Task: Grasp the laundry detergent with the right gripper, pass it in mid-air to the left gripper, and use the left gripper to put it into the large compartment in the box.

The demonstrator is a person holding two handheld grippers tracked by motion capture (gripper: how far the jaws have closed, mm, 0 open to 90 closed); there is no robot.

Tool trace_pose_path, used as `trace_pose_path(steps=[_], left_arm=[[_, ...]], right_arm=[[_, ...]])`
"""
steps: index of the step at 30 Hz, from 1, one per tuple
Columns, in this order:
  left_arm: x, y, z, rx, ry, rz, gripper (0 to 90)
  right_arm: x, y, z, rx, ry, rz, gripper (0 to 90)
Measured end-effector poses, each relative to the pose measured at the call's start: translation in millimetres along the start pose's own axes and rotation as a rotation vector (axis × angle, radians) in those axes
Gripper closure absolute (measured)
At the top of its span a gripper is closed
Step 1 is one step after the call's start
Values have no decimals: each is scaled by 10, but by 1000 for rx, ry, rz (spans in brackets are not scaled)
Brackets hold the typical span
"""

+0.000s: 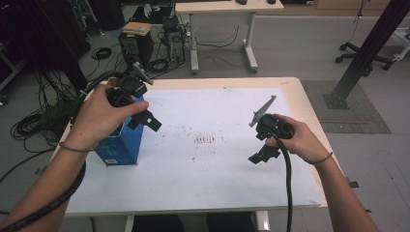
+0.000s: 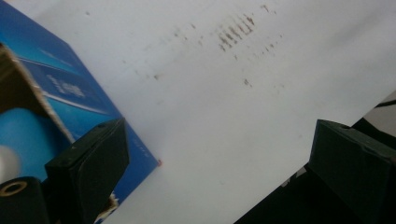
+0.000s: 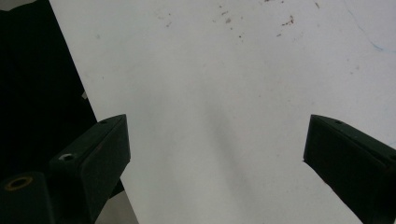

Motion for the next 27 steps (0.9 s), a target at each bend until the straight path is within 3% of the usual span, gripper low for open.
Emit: trace_pose_path(steps=[3, 4, 7, 8, 12, 14, 18, 21, 25, 27], left_arm=[[-105, -56, 144, 22, -5, 31, 57], [-173, -99, 260, 34, -12, 48, 57], [-173, -99, 260, 34, -12, 48, 58], [-218, -144, 365, 48, 1, 68, 58], [-247, -169, 434, 49, -5, 71, 59], [-295, -227, 587, 65, -4, 85, 60], [-328, -275, 714, 84, -8, 97, 63], [-380, -327, 844, 86, -10, 124, 62], [-395, -345, 888, 85, -8, 140, 66], [-405, -381, 940, 84, 2, 170, 68]], right_arm=[[1, 44, -10, 3, -2, -8, 72], [3, 87, -28, 1, -1, -11, 72], [5, 152, -62, -3, 0, -17, 72], [5, 152, -62, -3, 0, -17, 72], [21, 231, -129, -1, 1, -19, 72], [35, 272, -172, -6, -2, -22, 72], [48, 312, -213, -6, -6, -27, 72], [77, 410, -315, -4, -20, -40, 72], [110, 503, -409, -8, -29, -55, 72], [126, 537, -451, -3, -32, -58, 72]])
Point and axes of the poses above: each handheld gripper's, and its own axes: z roughly forward along the jaws, y roughly out of its top, x roughly to its left, the point moved 6 cm from there along z, roughly forward along the jaws, and after that the axes turned 3 degrees about y, right-handed, at the moved point
